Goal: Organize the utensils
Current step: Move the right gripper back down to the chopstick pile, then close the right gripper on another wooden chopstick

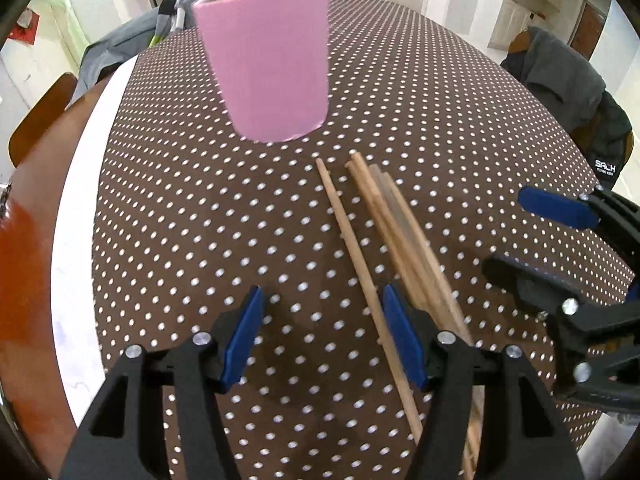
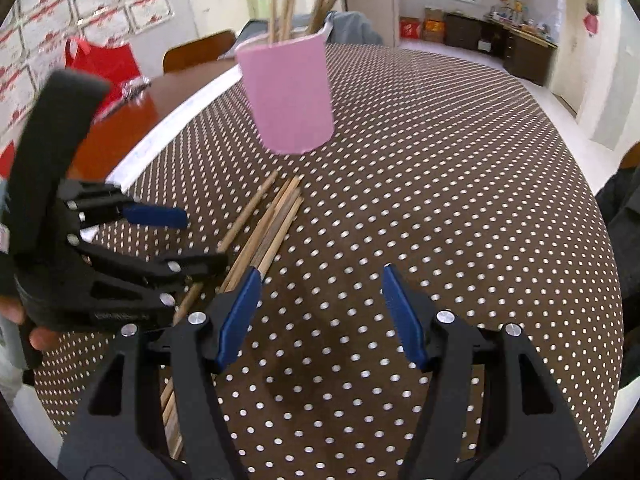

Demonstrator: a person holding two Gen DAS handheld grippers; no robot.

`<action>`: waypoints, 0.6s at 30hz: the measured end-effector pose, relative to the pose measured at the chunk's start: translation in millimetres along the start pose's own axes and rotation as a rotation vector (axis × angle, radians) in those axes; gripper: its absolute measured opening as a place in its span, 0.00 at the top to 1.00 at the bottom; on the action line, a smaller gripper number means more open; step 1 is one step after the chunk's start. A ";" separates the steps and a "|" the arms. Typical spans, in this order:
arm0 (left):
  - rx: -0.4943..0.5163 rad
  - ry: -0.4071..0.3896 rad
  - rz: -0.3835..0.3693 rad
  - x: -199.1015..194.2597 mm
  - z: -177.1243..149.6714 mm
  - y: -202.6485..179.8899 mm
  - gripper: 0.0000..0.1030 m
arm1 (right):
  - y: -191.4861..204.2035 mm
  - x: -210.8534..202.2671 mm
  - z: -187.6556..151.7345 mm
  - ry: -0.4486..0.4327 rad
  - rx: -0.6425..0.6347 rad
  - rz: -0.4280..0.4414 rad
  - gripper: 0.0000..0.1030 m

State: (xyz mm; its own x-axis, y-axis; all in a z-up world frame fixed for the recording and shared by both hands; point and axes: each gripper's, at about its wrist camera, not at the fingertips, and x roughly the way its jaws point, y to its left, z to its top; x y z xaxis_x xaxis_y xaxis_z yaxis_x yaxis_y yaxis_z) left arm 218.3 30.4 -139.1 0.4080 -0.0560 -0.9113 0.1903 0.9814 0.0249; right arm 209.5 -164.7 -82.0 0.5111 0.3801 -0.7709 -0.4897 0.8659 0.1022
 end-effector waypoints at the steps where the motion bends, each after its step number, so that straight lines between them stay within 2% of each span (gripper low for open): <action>1: -0.003 0.000 0.002 -0.8 -2.2 3.2 0.40 | 4.5 2.6 -0.2 0.007 -0.013 -0.008 0.39; 11: -0.011 -0.002 -0.001 -7.7 -16.3 19.1 0.40 | 26.9 25.2 4.5 0.059 -0.084 -0.071 0.39; 18: -0.013 0.003 0.001 -4.7 -12.5 21.6 0.40 | 32.4 30.2 10.9 0.154 -0.159 -0.117 0.39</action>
State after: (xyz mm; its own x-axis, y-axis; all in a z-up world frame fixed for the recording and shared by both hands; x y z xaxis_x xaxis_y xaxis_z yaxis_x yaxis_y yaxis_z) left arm 209.4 54.2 -139.4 0.4057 -0.0548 -0.9124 0.1780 0.9838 0.0201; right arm 216.7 -121.7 -95.1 0.4631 0.2159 -0.8596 -0.5451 0.8341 -0.0842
